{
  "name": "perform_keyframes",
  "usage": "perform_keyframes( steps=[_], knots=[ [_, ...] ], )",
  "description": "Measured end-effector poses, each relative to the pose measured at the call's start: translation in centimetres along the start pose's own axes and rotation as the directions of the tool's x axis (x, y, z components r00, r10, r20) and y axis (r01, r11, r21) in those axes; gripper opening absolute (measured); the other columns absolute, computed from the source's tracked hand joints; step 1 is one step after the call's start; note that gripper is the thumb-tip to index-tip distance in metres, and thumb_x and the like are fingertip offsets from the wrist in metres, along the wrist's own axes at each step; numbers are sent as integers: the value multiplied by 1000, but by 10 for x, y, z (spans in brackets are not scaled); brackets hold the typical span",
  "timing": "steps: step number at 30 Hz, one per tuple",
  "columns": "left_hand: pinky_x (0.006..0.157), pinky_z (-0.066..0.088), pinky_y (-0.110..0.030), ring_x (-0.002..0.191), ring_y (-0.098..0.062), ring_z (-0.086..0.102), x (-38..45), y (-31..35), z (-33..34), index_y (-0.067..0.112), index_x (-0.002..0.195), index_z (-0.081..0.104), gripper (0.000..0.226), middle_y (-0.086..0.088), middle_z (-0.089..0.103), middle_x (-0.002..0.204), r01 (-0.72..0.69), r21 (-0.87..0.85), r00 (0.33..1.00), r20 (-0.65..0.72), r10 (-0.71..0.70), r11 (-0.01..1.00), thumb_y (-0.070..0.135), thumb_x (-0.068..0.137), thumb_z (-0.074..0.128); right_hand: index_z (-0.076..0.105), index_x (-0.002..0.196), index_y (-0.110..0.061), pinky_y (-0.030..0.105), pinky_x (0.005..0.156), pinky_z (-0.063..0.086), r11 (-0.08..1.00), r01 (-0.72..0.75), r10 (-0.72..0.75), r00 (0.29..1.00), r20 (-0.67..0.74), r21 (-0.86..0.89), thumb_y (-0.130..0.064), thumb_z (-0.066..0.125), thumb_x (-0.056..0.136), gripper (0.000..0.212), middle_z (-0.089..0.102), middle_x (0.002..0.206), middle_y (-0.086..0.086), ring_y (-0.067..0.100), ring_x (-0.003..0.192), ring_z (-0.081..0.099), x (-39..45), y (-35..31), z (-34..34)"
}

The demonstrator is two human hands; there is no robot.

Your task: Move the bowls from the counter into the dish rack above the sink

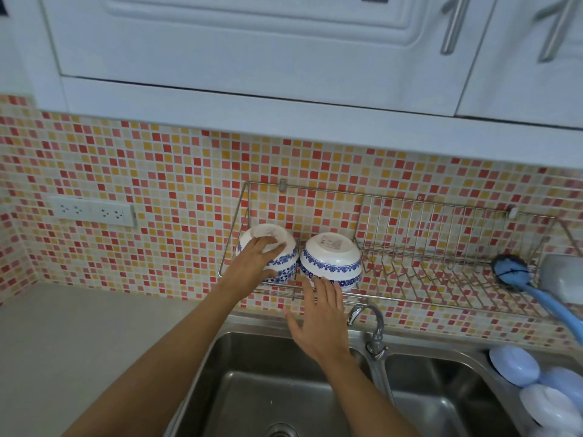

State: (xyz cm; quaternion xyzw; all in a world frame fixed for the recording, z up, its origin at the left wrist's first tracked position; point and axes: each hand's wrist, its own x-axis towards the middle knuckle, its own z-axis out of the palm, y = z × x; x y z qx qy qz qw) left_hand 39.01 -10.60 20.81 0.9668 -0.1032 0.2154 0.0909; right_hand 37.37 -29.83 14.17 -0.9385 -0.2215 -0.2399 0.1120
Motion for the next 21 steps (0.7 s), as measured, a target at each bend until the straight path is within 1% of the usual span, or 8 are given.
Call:
perform_keyframes(
  steps=[2, 3, 6, 7, 9, 12, 17, 21],
  knots=[
    [115, 30, -45, 143, -28, 22, -2, 0, 3, 22, 146, 30, 64, -8, 29, 154, 21, -1, 1000, 1, -21, 1000, 25, 90, 60, 35, 146, -18, 46, 118, 8, 1000, 3, -3, 1000, -1, 3, -67, 31, 88, 77, 41, 151, 9, 29, 142, 31, 0, 1, -1],
    [118, 22, -45, 146, -27, 14, -5, 0, 6, 22, 148, 23, 62, -7, 21, 158, 43, 3, 999, -2, -43, 999, 30, 94, 52, 32, 148, -18, 45, 118, 4, 1000, 6, -6, 1000, 1, 4, -68, 30, 88, 78, 37, 153, 10, 29, 144, 27, -1, 1, -2],
    [117, -6, -38, 145, -23, -15, -24, 2, 20, 25, 149, -8, 59, -1, -15, 157, 140, 74, 990, -28, -139, 987, 47, 98, 12, 19, 153, -18, 44, 118, -6, 1000, 12, -13, 999, 37, 7, -69, 24, 88, 83, 21, 160, 10, 27, 149, 9, -3, 1, -7],
    [116, -11, -39, 144, -23, -18, -31, 2, 25, 24, 147, -13, 59, -1, -19, 156, 161, 97, 987, -41, -158, 982, 49, 97, 2, 13, 154, -18, 44, 118, -8, 1000, 13, -13, 999, 43, 14, -69, 23, 88, 84, 14, 161, 10, 27, 150, 3, -4, 0, -7],
    [118, -16, -40, 144, -24, -18, -45, 2, 33, 22, 148, -12, 61, -3, -15, 157, 177, 155, 984, -48, -171, 972, 51, 95, -8, 2, 154, -18, 43, 118, -10, 1000, 8, -9, 999, 48, 25, -69, 23, 89, 85, 0, 162, 8, 26, 149, -10, -9, -2, -8],
    [117, -12, -42, 145, -22, -16, -64, 2, 40, 20, 150, -6, 61, -6, 0, 159, 169, 208, 986, -41, -164, 963, 50, 98, -4, -9, 153, -20, 42, 118, -4, 999, -6, 2, 997, 78, 46, -66, 27, 91, 85, -12, 161, 4, 23, 147, -19, -23, -3, -4],
    [115, -14, -41, 142, -25, -23, -84, 12, 35, 24, 146, -17, 77, -1, -24, 153, 202, 126, 977, 41, -208, 971, 68, 84, -11, -11, 152, -22, 44, 118, 24, 997, -52, 44, 991, 128, 54, -52, 42, 92, 86, -8, 162, 4, 23, 148, -14, -32, -3, -13],
    [113, -14, -38, 142, -23, -24, -94, 13, 20, 22, 145, -19, 70, 0, -25, 152, 197, 93, 971, 120, -207, 976, 59, 93, 10, -13, 152, -22, 42, 109, 38, 994, -92, 77, 972, 221, 59, -43, 47, 93, 87, -14, 162, 4, 22, 147, -17, -29, -15, -33]
  ],
)
